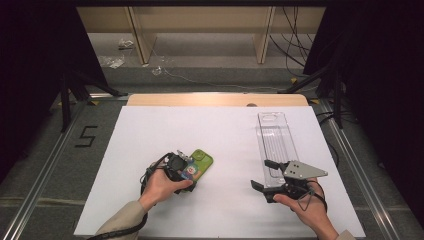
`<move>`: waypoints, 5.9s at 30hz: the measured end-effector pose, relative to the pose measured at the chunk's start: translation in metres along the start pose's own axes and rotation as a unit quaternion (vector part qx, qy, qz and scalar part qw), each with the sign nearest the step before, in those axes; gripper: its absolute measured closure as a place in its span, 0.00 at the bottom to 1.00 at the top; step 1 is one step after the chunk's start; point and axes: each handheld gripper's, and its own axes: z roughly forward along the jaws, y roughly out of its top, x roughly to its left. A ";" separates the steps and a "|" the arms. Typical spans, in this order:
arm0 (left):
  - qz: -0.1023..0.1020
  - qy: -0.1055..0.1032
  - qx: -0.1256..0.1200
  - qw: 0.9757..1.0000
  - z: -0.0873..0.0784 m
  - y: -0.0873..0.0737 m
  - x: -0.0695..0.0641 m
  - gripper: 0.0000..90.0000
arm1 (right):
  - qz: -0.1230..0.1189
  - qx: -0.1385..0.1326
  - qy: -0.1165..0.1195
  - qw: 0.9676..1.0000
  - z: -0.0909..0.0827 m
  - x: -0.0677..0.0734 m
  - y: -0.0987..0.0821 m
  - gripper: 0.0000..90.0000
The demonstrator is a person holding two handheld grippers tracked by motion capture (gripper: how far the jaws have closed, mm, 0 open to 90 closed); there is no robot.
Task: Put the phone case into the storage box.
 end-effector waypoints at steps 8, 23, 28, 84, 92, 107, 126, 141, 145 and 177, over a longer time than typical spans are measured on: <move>0.000 -0.001 -0.005 1.000 0.000 -0.001 0.000 0.18 | -0.001 -0.001 0.000 1.000 0.000 0.000 0.000 0.18; 0.006 -0.004 -0.054 0.998 -0.011 -0.002 -0.002 0.18 | 0.000 -0.005 -0.003 1.000 0.000 0.000 0.002 0.18; 0.011 -0.003 -0.090 0.996 -0.020 -0.002 -0.004 0.18 | -0.001 -0.007 -0.003 1.000 0.000 0.001 0.003 0.18; 0.074 -0.040 -0.200 0.976 -0.047 -0.022 -0.041 0.18 | 0.034 -0.018 0.019 0.999 0.087 0.008 0.059 0.17; 0.079 -0.044 -0.203 0.975 -0.046 -0.022 -0.046 0.18 | 0.041 -0.012 0.022 0.999 0.096 0.007 0.059 0.17; 0.087 -0.049 -0.206 0.973 -0.045 -0.022 -0.053 0.18 | 0.053 0.012 0.027 0.998 0.111 0.007 0.056 0.21; 0.091 -0.050 -0.205 0.973 -0.043 -0.021 -0.055 0.18 | 0.071 0.024 0.034 0.997 0.120 0.007 0.053 0.37; 0.089 -0.051 -0.202 0.974 -0.039 -0.021 -0.056 0.18 | 0.103 0.036 0.036 0.993 0.121 0.005 0.051 0.58; 0.088 -0.051 -0.202 0.974 -0.038 -0.021 -0.056 0.18 | 0.115 0.041 0.035 0.992 0.122 0.005 0.051 0.59; 0.086 -0.054 -0.177 0.979 -0.029 -0.020 -0.056 0.18 | 0.173 0.007 0.057 0.983 0.119 0.004 0.053 0.81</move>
